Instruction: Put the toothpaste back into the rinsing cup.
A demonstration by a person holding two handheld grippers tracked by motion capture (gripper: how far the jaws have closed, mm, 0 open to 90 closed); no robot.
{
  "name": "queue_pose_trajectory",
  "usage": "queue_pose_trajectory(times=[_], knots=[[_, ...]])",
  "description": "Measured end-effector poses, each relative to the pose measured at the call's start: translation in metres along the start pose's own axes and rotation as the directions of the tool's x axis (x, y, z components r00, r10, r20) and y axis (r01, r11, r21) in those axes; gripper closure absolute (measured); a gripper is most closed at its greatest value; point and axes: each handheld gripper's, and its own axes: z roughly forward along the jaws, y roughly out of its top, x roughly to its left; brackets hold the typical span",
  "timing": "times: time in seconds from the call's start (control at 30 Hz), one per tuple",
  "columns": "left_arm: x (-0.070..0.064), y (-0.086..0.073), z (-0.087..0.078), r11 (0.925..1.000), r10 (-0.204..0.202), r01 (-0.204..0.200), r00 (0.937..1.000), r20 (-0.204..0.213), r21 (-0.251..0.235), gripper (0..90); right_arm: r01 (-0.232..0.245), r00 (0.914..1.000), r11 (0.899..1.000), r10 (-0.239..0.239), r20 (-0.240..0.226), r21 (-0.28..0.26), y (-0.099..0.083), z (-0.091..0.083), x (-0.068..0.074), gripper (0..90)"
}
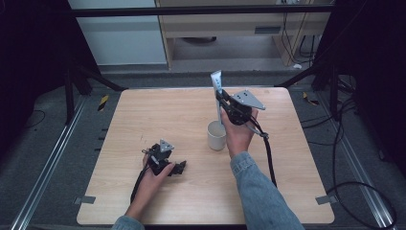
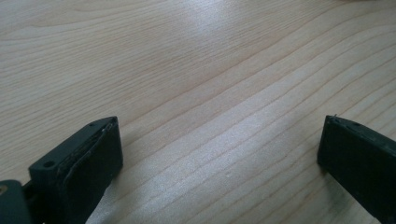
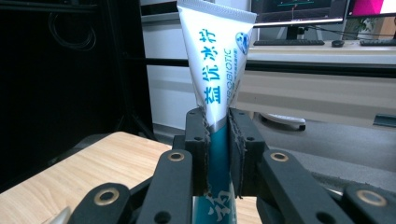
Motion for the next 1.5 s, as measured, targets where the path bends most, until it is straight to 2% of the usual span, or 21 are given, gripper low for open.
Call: queue_pose_trajectory(times=[0.23,0.63,0.8,1.5], knots=[[0.000,0.000,0.000,1.0000,0.000,0.000,1.0000,0.000,0.000,0.0,0.003,1.0000,0.999,-0.003,0.001,-0.038,-0.005,0.002,0.005,79.3],[0.000,0.000,0.000,1.0000,0.000,0.000,1.0000,-0.001,0.000,0.0,0.014,0.9999,0.999,-0.013,0.006,-0.049,-0.007,0.001,0.005,79.3],[0.000,0.000,0.000,1.0000,0.000,0.000,1.0000,-0.001,0.000,0.0,0.000,1.0000,0.998,0.000,0.000,-0.066,-0.010,0.001,0.003,79.3],[0.000,0.000,0.000,1.0000,0.000,0.000,1.0000,-0.001,-0.001,0.0,-0.018,0.9998,0.999,0.018,0.008,-0.048,-0.029,0.002,0.001,79.2]])
